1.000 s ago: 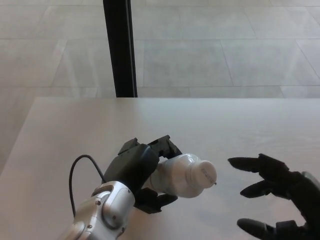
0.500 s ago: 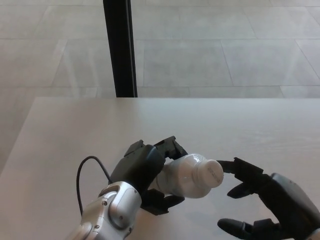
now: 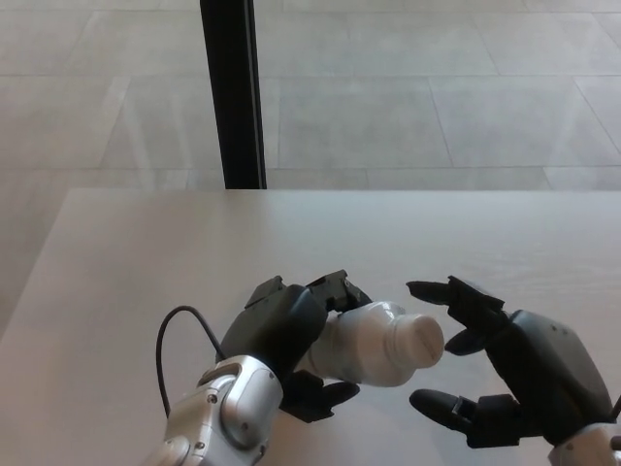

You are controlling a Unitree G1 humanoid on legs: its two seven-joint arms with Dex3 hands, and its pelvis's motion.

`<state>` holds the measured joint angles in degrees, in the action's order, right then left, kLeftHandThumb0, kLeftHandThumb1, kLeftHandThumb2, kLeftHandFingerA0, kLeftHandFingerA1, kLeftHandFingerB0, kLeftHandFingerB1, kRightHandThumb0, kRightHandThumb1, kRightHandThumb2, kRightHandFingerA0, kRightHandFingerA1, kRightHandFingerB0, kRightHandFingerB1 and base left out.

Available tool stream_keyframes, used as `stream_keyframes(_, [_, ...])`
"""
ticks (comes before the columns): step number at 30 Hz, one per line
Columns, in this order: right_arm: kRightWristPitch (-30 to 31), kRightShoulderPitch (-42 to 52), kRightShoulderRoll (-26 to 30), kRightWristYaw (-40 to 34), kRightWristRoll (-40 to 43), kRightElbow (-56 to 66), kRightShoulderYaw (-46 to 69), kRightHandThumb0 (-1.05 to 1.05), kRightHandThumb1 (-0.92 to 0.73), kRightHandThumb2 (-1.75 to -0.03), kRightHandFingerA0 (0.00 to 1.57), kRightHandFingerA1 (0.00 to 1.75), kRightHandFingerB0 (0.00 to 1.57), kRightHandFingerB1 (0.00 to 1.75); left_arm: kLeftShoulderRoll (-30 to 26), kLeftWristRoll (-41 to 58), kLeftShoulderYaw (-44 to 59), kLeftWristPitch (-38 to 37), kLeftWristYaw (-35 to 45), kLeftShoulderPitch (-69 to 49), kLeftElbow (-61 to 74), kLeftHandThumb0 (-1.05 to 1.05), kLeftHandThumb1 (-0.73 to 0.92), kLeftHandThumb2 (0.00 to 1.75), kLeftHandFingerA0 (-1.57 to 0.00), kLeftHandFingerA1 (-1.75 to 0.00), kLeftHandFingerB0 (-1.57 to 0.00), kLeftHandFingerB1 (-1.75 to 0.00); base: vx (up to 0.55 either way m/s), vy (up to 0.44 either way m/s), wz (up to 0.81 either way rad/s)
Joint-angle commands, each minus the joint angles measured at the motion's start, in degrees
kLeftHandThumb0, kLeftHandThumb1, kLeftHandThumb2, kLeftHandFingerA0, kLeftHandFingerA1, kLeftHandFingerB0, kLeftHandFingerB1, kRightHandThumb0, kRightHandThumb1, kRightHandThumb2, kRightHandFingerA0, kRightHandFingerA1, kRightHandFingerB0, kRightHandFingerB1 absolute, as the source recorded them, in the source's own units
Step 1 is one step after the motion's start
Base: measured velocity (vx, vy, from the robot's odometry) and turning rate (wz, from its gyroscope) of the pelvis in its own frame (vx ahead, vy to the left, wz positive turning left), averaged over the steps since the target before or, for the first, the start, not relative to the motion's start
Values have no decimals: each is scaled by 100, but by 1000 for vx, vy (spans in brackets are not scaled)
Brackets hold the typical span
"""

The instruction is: The robot uses its left hand to to lift the bottle kept on the middle of the desk and tilts it towards its right hand. It then uses its right hand to rotate its cap to open it and places the bottle and cap back on the desk

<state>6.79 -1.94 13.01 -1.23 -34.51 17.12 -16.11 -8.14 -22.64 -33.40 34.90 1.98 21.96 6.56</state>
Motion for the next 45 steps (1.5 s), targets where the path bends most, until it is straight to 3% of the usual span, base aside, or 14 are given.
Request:
stream_keyframes(1, [15,109,-62,-159,-327,121,-73,-73,-45,-82,74,79,31,48,32,-252,2,284,140,-99,-111,8,73,73,-75,-137,-65,-80,0,0,0])
stream_keyframes(2, [-81,131,-56,-194,-319,110,-90,-66,-54,-57,74,75,37,37,42,-246,29,222,141,-114,-126,6,77,66,-80,-154,-71,-116,0,0,0])
stream_keyframes(4, [-240,181,-63,-266,-276,79,-114,-67,-42,-81,76,80,32,48,72,-268,67,166,123,-133,-161,4,69,75,-80,-164,-77,-119,0,0,0])
stream_keyframes(6, [-326,218,-86,-322,-263,72,-131,-69,-51,-59,81,81,40,41,78,-272,93,206,198,-133,-145,-1,72,70,-76,-109,-66,-78,0,0,0])
stream_keyframes(9, [-497,274,-109,-417,-252,55,-149,-66,-53,-57,86,91,42,45,53,-272,121,147,268,-149,-138,1,71,71,-74,-102,-64,-76,0,0,0])
stream_keyframes(10, [-528,281,-113,-420,-256,55,-152,-68,-42,-83,88,94,37,55,33,-276,120,68,275,-158,-149,-1,71,70,-76,-105,-66,-78,0,0,0])
stream_keyframes(11, [-628,291,-131,-444,-175,27,-136,-66,-53,-57,91,96,44,46,50,-241,149,9,274,-172,-164,-2,71,71,-78,-112,-71,-87,0,0,0])
stream_keyframes(15, [-794,307,-125,-517,-155,-25,-87,-57,-60,-58,99,101,51,50,140,-280,141,82,279,-131,-218,8,72,82,-77,-156,-74,-110,0,0,0])
stream_keyframes(16, [-866,303,-120,-592,-187,-52,-81,-53,-62,-59,102,103,53,51,182,-300,141,155,279,-125,-198,12,69,86,-94,-141,-73,-95,0,0,0])
stream_keyframes(24, [-1572,317,-156,-1159,-98,-304,109,-38,-73,-70,100,169,71,73,261,-403,177,60,236,-192,-224,27,68,98,-79,-161,-75,-131,0,0,0])
stream_keyframes(31, [-1943,279,-166,-1386,-98,-497,279,-36,-62,-99,102,158,81,94,323,-503,157,206,330,-192,-186,25,66,100,-78,-163,-73,-127,0,0,0])
stream_keyframes(41, [-2305,339,-282,-1513,25,-661,521,-31,-61,-88,104,165,86,91,311,-539,175,-36,257,-291,-224,26,62,105,-82,-165,-76,-130,0,0,0])
stream_keyframes(42, [-2385,326,-272,-1566,12,-701,540,-34,-52,-106,124,131,86,91,298,-563,152,-10,281,-286,-220,23,63,102,-82,-166,-74,-130,0,0,0])
stream_keyframes(45, [-2620,293,-240,-1640,19,-807,614,-31,-57,-95,102,162,89,95,332,-553,176,17,303,-315,-218,24,63,102,-82,-167,-74,-130,0,0,0])
